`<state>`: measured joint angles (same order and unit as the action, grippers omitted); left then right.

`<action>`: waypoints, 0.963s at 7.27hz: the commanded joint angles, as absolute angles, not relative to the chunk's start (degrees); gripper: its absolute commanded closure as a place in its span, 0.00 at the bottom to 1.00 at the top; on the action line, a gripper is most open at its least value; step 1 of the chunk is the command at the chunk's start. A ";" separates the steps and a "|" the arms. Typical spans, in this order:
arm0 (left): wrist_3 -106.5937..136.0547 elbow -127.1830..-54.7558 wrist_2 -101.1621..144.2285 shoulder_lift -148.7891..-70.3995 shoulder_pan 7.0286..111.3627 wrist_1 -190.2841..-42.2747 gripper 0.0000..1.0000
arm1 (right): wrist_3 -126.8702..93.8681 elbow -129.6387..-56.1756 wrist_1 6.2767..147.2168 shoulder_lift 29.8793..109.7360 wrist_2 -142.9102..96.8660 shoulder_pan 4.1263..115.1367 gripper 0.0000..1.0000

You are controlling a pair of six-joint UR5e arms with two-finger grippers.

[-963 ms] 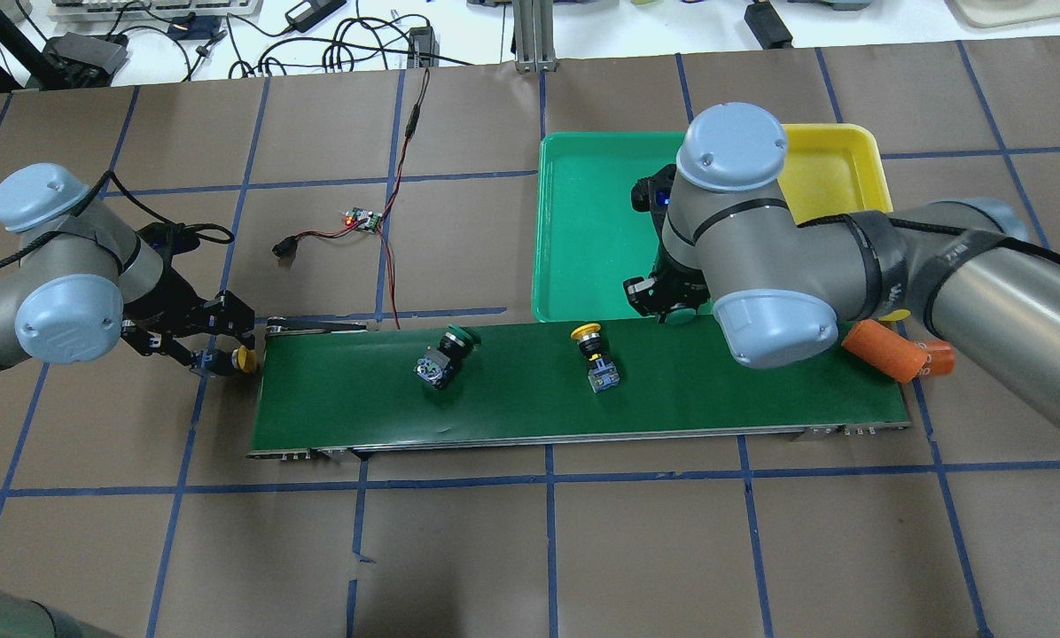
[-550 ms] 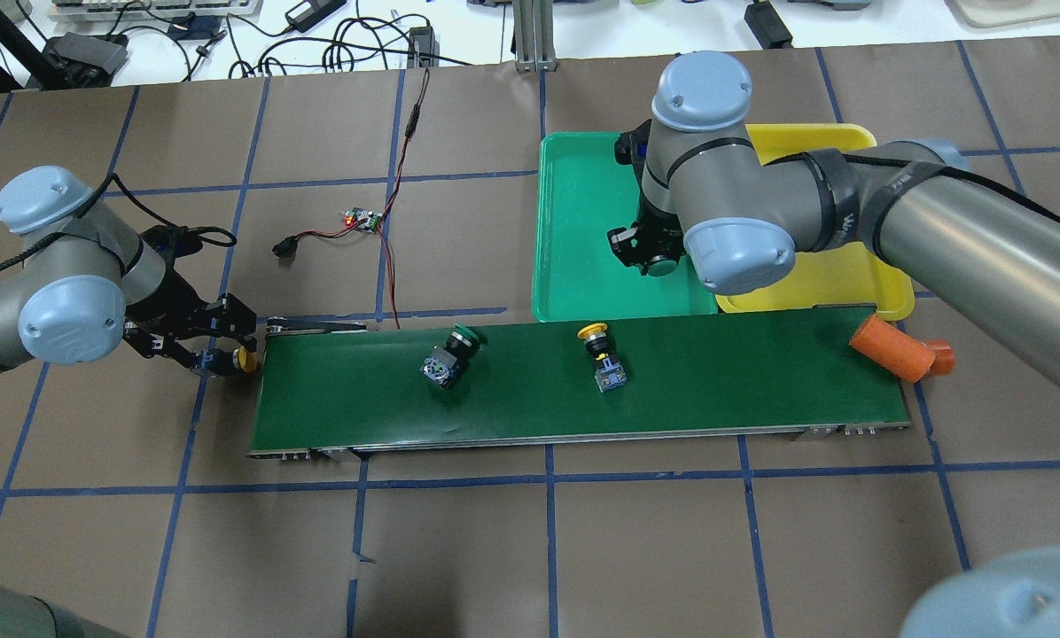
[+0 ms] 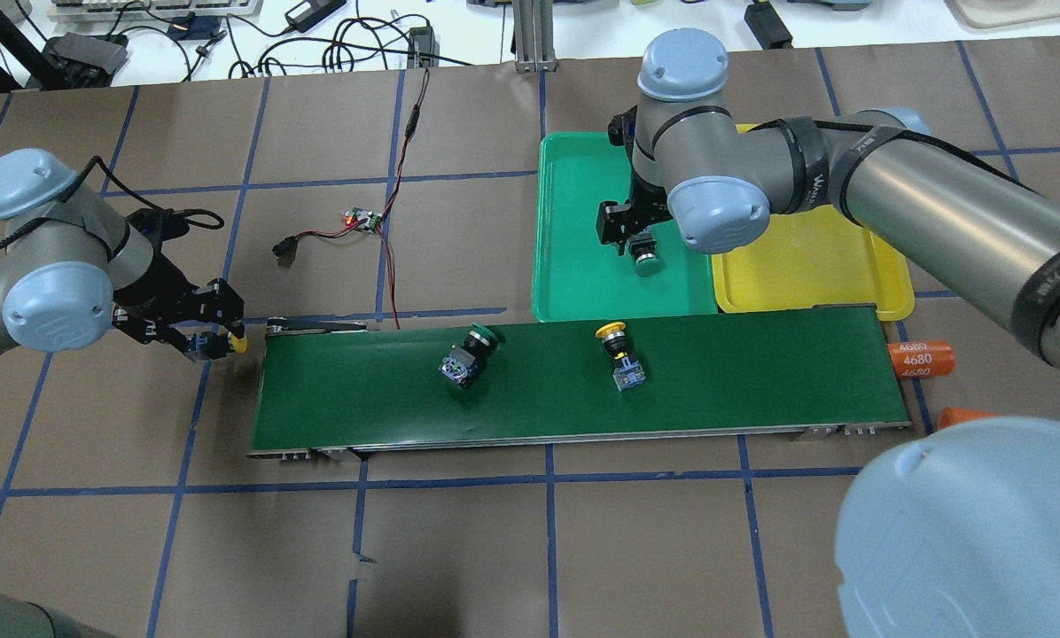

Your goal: Sort buttons by color to trays

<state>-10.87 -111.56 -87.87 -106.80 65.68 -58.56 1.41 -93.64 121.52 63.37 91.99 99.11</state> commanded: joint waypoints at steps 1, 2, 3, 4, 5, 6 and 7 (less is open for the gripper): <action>4.05 -107.07 -86.41 -103.64 67.75 -65.54 1.00 | 1.58 -93.95 114.83 68.70 91.76 97.14 0.03; 12.40 -107.66 -83.35 -102.23 70.03 -65.65 1.00 | 1.50 -94.48 110.09 72.21 91.58 96.16 0.04; 21.53 -108.01 -81.84 -100.74 72.66 -66.26 1.00 | 1.49 -96.22 108.73 75.20 91.58 95.98 0.04; 27.80 -110.54 -81.13 -99.07 75.73 -66.53 1.00 | 1.41 -100.33 108.72 78.45 91.50 95.98 0.04; 32.21 -114.31 -81.04 -97.40 77.50 -65.58 1.00 | 0.71 -105.85 109.68 82.14 91.23 96.59 0.04; 38.35 -116.17 -78.34 -95.99 77.78 -65.48 1.00 | 0.09 -110.52 113.43 84.18 90.01 97.11 0.06; 40.32 -116.71 -76.22 -95.45 77.78 -65.57 0.99 | -0.96 -114.48 117.64 84.63 89.83 97.47 0.06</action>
